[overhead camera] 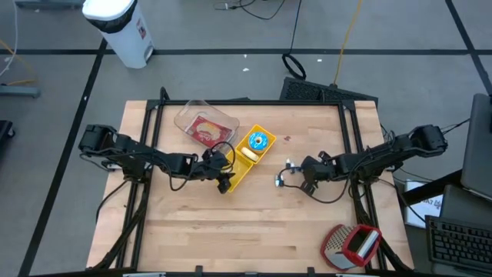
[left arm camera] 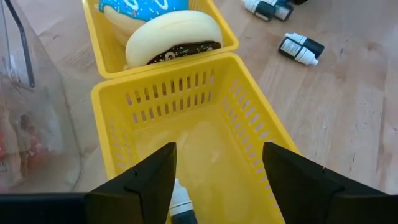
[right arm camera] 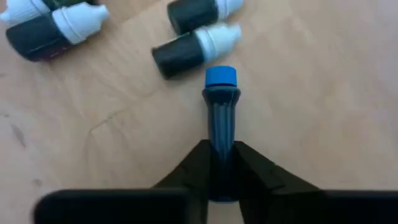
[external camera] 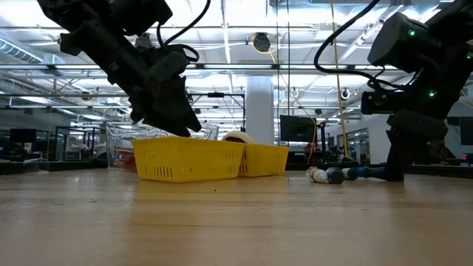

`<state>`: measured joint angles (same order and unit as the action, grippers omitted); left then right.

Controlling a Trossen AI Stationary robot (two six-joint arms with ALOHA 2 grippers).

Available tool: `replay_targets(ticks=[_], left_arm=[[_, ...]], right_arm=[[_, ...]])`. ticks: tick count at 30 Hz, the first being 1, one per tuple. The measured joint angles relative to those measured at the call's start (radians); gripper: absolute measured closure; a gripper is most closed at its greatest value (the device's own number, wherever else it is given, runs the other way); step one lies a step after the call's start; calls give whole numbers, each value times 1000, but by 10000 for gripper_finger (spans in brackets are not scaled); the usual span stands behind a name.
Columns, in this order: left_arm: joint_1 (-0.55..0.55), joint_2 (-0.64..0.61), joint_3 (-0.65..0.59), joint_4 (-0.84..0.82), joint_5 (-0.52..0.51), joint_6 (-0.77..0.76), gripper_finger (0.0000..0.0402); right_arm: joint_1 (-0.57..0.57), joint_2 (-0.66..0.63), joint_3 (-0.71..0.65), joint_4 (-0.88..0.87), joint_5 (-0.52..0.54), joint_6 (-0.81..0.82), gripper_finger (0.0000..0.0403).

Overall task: Pick & Place Food Item
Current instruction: Put the blue food coloring bottle into the bottom yellow bin

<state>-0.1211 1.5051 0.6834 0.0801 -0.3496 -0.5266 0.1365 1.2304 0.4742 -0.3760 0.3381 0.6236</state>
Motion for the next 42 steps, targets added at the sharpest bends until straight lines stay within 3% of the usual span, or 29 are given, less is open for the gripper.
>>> replay_targets(ticks=[2, 7, 14, 18, 24, 28, 35, 42], left_arm=[[0, 0, 0, 4, 0, 0, 160], [0, 0, 0, 78, 0, 4, 160], [4, 0, 0, 330, 6, 27, 160], [20, 0, 0, 439, 34, 9, 160], [53, 0, 1, 499, 34, -89, 160], [57, 0, 1, 504, 49, -104, 160], [57, 4, 26, 521, 99, -127, 160], [57, 121, 128, 514, 170, -102, 160]], right_arm=[[-10, 1, -1, 26, 9, -43, 379], [-20, 2, 2, 63, 45, -125, 379], [-3, 2, 77, 78, 229, -326, 372], [31, 2, 118, 197, 318, -524, 379], [72, 14, 125, 540, 315, -802, 371], [82, 50, 125, 670, 314, -914, 373], [81, 149, 157, 719, 316, -984, 372], [81, 232, 244, 716, 321, -1049, 376]])
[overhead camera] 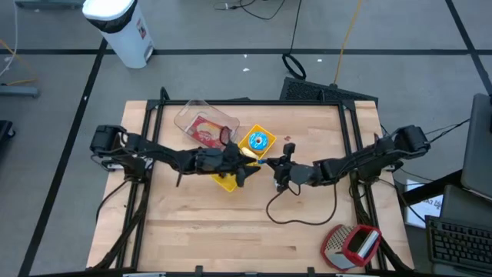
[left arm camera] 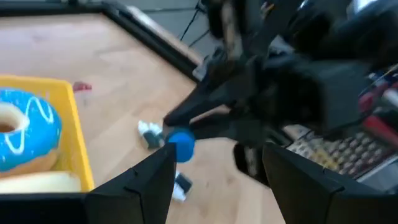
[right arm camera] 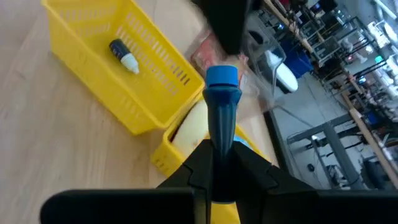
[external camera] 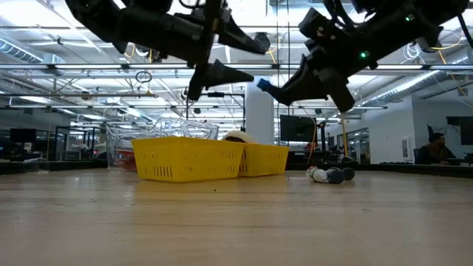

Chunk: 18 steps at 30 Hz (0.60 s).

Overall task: Pick & Place Food Item
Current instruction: Put the blue food coloring bottle into the bottom yellow bin

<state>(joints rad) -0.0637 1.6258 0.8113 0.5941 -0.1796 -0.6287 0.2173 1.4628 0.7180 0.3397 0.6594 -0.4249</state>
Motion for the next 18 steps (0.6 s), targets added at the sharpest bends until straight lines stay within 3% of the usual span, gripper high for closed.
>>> replay_targets(ticks=[7, 12, 18], left_arm=[[23, 59, 41, -3, -18, 16, 160], [31, 60, 41, -1, -13, 25, 160], [34, 62, 41, -1, 15, 63, 160]], right_arm=[[-1, 30, 47, -47, 85, -33, 371], [5, 30, 50, -51, 88, -35, 375], [27, 29, 57, -125, 78, 80, 372]])
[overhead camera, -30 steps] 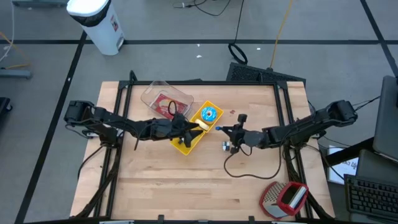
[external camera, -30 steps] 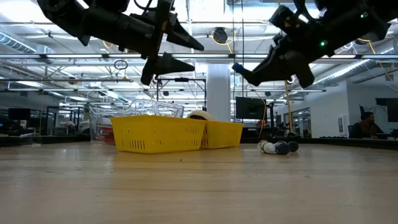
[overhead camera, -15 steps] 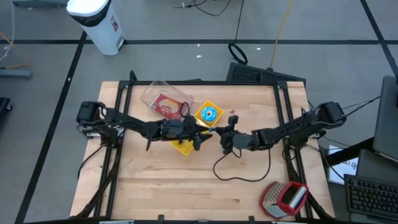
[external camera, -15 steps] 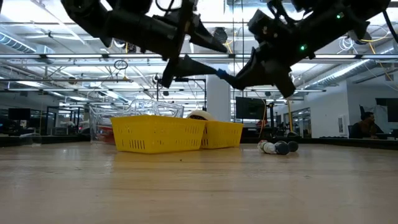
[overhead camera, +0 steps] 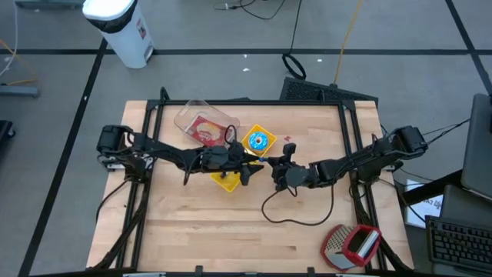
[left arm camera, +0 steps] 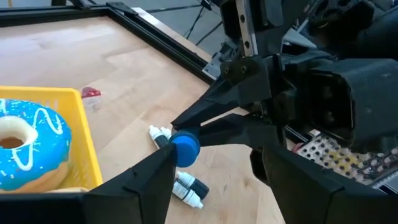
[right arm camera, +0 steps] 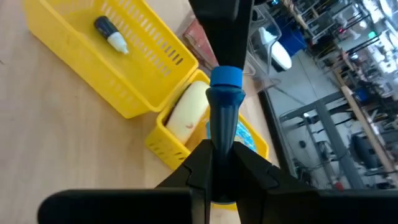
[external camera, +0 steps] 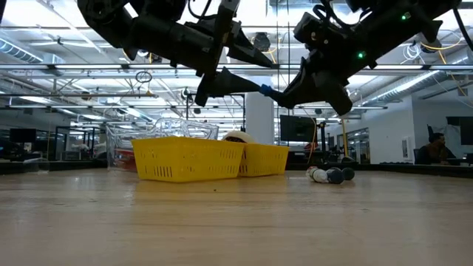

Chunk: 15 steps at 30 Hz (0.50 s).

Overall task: Pick & Place Food Item
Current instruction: Put the blue food coloring bottle into the bottom yellow bin

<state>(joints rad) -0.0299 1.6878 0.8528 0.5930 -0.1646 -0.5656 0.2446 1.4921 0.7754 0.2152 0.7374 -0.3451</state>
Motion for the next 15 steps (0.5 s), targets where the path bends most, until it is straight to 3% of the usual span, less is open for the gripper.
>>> replay_targets(ticks=[15], left_arm=[[10, 0, 3, 7, -1, 6, 160]], right_arm=[[37, -1, 2, 18, -65, 67, 377]])
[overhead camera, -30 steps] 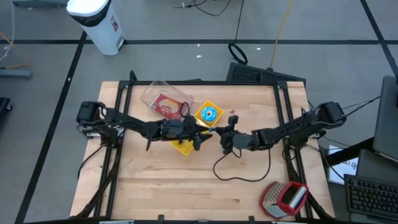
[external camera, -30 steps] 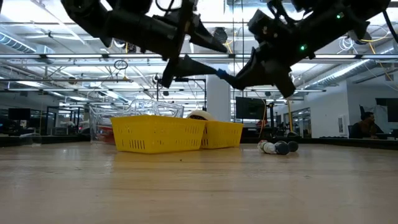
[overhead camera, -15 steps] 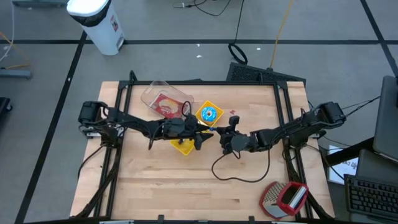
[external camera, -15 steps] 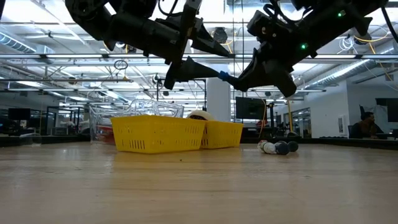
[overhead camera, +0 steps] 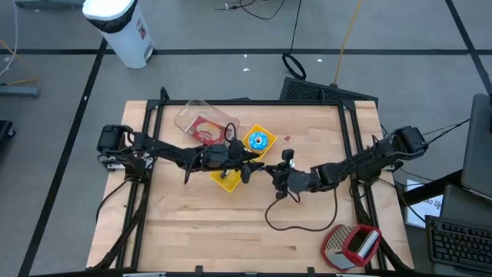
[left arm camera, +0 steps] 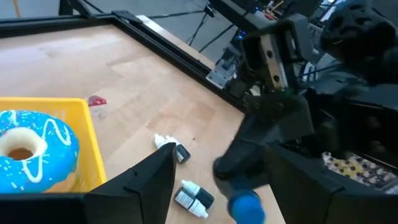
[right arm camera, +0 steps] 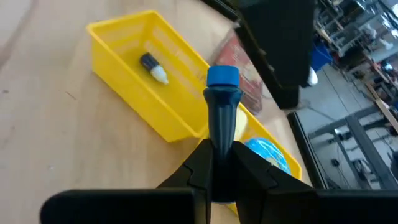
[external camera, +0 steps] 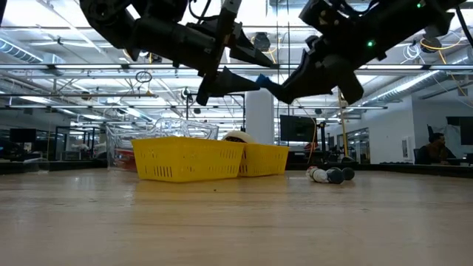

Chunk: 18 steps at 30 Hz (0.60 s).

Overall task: Pick & Place Food Item
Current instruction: Put the blue food coloring bottle into the bottom yellow bin

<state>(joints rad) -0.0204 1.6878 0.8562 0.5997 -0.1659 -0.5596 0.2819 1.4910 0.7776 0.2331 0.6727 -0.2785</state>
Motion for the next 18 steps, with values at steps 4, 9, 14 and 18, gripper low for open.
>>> replay_targets(ticks=[4, 9, 14, 18], left_arm=[[0, 0, 0, -1, 36, -4, 160], [-2, 0, -1, -3, 39, -15, 160], [-2, -1, -2, -4, 39, -19, 160], [2, -1, -2, -7, 44, -19, 163]], right_arm=[[-8, 0, -1, 81, 6, -62, 374], [-25, 0, -2, 195, 3, -164, 374], [-28, 0, -3, 231, -21, -209, 376], [-28, 0, -3, 229, -34, -205, 372]])
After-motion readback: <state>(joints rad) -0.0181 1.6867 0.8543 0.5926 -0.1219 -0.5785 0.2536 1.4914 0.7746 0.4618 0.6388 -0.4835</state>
